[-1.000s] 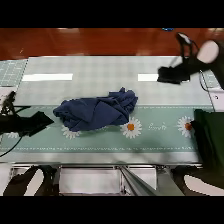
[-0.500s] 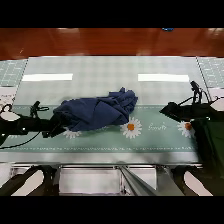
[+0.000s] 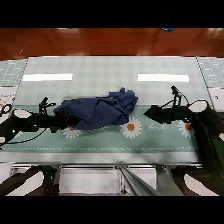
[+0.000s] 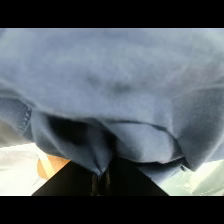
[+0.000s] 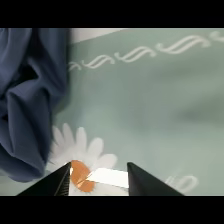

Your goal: Fold the shirts.

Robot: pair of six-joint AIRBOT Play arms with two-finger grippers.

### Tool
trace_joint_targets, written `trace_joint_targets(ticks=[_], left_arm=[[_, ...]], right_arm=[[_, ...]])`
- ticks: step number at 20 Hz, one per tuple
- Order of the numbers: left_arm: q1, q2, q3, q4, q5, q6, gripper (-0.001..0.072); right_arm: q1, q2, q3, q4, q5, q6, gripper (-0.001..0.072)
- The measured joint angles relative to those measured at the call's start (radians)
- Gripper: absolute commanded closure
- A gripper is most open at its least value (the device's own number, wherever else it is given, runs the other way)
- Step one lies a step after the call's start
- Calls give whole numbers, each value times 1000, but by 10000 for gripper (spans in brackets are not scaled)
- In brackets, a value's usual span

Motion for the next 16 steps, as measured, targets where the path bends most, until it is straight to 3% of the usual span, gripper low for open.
trace_joint_targets(ticks=[4,9,10,11,12,13,16], left_arm=[[-2,-3,0,-5,2,14,687],[-2,-3,0,-6,3,19,687],[-2,-3,0,-6,3,20,687],[-2,-3,0,-6,3,21,687],[-2,-3,0,-7,3,21,687],[-2,-3,0,-6,2,21,687],[-2,-3,3,-6,-1,21,687]], right_arm=[[81,-153,69,142,-51,-65,305],[147,-333,207,214,-49,-82,307],[152,-363,234,218,-43,-79,338],[156,-388,258,212,-42,-75,441],[158,-404,276,198,-43,-69,609],[159,-418,291,180,-41,-63,682],[163,-437,332,148,-27,-63,682]])
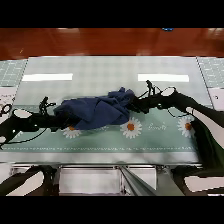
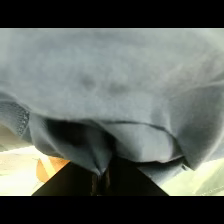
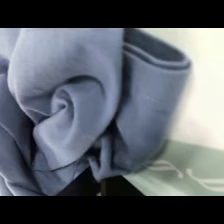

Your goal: Fold the shirts.

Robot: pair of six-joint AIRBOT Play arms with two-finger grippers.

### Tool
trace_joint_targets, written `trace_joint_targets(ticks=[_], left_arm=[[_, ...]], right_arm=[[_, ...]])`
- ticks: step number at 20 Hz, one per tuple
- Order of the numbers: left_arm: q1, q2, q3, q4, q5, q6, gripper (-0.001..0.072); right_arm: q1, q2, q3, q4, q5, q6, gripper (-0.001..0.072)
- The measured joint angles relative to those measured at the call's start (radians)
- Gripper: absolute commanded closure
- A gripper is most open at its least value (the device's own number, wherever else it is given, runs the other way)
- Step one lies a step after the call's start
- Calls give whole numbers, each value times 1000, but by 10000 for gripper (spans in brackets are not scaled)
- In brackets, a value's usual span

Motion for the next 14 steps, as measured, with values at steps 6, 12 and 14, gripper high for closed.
trace_joint_targets(ticks=[6,12,14], left_arm=[[37,68,143,2,-74,27,687],[100,198,531,1,-93,-23,687],[106,215,701,-1,-90,-44,687]], right_arm=[[-26,92,146,-222,114,68,683],[-105,303,480,-443,190,179,683],[-117,353,634,-475,221,191,683]])
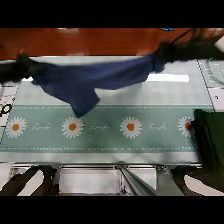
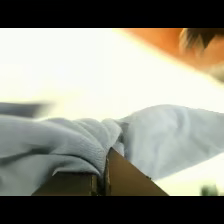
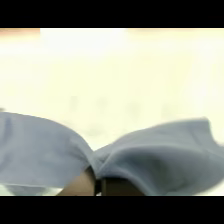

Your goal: Fold the shirts.

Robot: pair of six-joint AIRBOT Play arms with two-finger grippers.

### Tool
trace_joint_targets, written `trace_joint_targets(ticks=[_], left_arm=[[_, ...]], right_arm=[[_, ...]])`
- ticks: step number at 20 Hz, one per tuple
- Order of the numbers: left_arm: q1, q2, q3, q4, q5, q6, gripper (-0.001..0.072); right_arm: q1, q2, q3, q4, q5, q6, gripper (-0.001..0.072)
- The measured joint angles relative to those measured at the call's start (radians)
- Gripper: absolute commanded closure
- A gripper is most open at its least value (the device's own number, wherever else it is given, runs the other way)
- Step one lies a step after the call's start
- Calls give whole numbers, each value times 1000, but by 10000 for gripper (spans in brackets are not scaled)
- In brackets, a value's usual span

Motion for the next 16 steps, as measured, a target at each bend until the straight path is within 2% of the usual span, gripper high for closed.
trace_joint_targets(ticks=[5,10,16], left_arm=[[6,32,396,0,-19,-18,687],[7,112,576,17,-64,-17,687],[7,198,546,87,-385,-17,687]], right_arm=[[-12,129,306,-102,134,-6,683],[-14,307,402,-180,234,-32,683],[-14,448,391,-204,460,-38,682]])
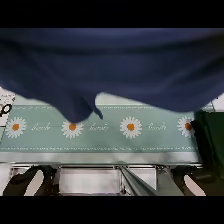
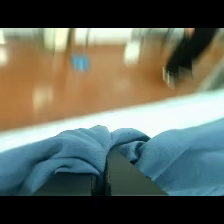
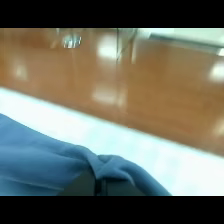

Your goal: Fold the shirts.

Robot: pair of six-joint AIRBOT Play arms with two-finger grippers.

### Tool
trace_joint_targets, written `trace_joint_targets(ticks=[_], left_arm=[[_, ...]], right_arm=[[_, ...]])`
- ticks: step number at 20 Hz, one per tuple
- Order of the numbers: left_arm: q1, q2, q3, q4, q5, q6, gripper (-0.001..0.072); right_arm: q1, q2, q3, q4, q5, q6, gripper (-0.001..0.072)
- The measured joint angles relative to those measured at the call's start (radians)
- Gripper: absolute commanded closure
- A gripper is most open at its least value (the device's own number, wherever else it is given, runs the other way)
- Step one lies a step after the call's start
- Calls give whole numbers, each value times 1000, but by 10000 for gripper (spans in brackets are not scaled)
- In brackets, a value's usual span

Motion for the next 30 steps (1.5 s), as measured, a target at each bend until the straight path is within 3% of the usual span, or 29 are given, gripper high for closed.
trace_joint_targets(ticks=[4,7,12,16,20,21,22,23,24,27,30], left_arm=[[0,53,-249,15,-121,7,687],[0,66,-496,21,-90,18,687],[-23,-33,-793,19,150,96,687],[-34,-224,-858,-18,271,127,687],[-40,-397,-875,-45,309,137,686],[-36,-426,-874,-57,313,138,617],[-31,-455,-869,-69,321,140,311],[-26,-473,-863,-76,325,140,197],[-21,-488,-852,-86,326,138,197],[23,-509,-786,-85,277,131,198],[119,-493,-742,-54,200,105,199]], right_arm=[[0,79,-209,-2,86,17,683],[0,122,-479,-11,72,24,684],[0,42,-832,-23,-163,36,684],[0,-172,-914,-34,-365,53,683],[-17,-399,-936,-25,-482,79,683],[-33,-445,-936,-6,-500,80,676],[-52,-481,-934,14,-510,83,553],[-77,-512,-930,30,-518,86,331],[-103,-533,-923,43,-523,86,299],[-210,-563,-871,77,-455,73,299],[-348,-533,-855,17,-358,57,299]])
